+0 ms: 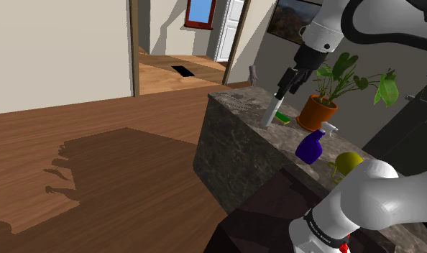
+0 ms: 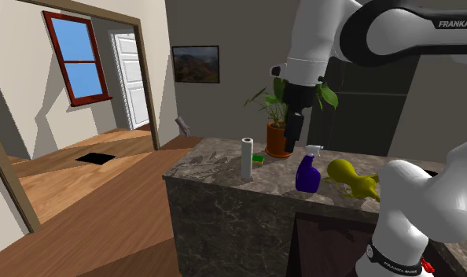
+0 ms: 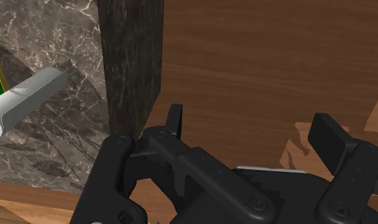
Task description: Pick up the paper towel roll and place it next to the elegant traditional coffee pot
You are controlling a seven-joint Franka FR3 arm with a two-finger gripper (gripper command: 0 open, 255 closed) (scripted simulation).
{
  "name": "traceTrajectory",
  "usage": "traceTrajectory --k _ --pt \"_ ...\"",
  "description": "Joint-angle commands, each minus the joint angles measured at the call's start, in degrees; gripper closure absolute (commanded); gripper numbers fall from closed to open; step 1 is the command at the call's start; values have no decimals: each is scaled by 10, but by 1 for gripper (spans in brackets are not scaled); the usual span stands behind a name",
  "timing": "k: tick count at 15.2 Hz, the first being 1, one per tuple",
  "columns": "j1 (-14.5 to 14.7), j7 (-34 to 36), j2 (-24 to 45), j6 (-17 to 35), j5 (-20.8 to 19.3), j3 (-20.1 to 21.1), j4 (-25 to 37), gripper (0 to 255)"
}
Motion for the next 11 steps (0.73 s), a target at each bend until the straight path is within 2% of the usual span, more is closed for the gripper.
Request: traceTrajectory --k 1,11 --pt "0 0 0 0 0 0 0 0" --pt "-39 -109 120 71 -42 -111 34 0"
